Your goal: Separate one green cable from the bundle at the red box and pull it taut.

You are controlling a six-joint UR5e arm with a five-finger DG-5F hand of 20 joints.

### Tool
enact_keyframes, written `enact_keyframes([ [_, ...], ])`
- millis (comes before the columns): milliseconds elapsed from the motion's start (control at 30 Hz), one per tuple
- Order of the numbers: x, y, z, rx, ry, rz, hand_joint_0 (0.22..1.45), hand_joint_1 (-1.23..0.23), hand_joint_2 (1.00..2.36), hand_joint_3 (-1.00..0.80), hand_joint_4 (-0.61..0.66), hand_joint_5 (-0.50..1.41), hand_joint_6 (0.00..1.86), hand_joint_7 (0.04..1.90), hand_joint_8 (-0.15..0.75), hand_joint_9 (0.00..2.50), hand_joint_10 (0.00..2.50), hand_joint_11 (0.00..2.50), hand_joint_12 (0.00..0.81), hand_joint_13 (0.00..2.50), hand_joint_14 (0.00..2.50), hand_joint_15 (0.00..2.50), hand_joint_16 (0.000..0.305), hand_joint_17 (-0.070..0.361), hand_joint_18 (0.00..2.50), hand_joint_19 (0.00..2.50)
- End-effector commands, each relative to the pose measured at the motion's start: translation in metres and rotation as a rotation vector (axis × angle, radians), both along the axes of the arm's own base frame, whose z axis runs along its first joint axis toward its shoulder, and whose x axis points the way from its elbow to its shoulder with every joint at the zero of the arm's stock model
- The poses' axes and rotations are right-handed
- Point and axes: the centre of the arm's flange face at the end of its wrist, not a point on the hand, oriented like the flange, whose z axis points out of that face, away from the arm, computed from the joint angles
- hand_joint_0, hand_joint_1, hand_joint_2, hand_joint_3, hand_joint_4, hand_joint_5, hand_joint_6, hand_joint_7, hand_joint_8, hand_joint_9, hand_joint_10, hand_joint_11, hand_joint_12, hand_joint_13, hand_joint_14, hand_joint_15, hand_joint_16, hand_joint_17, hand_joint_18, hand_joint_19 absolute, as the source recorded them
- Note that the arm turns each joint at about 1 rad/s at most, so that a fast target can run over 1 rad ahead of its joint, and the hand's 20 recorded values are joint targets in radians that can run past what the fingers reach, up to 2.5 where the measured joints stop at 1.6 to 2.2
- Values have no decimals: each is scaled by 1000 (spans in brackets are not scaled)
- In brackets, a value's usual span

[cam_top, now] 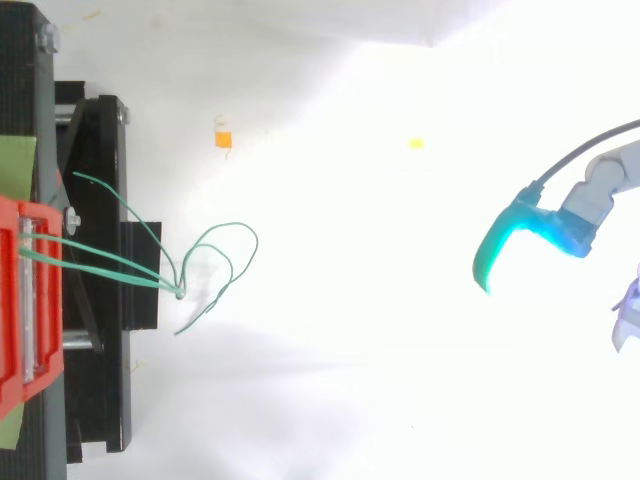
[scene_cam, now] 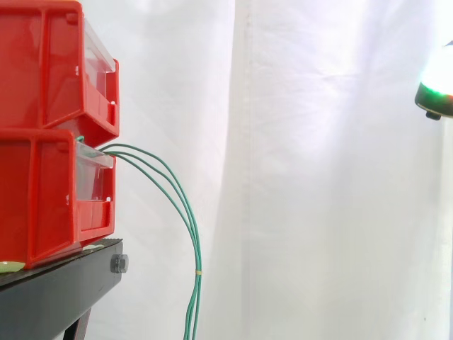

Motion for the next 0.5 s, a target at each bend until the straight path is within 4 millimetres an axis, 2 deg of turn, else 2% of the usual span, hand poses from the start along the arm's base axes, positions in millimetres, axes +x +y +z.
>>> enact_keyframes([
  [0,-4,-1,-1,-33,31,7,347,-446,1000,-500,209,-187,501,642,401,1145,5,191,561,1110,7,218,110,248,1692,0],
  [67,-12,-2,-5,-60,93,12,347,-448,1000,-500,208,-188,501,642,403,1150,5,173,564,1124,7,217,110,248,1708,0],
  [233,-16,-3,-7,-57,120,16,347,-454,1000,-500,213,-189,501,648,437,1242,3,118,579,1180,6,187,108,243,1759,0],
  [467,-6,-4,-3,-43,47,8,349,-457,1000,-500,214,-193,501,643,450,1237,0,53,585,1190,6,171,107,240,1771,0],
])
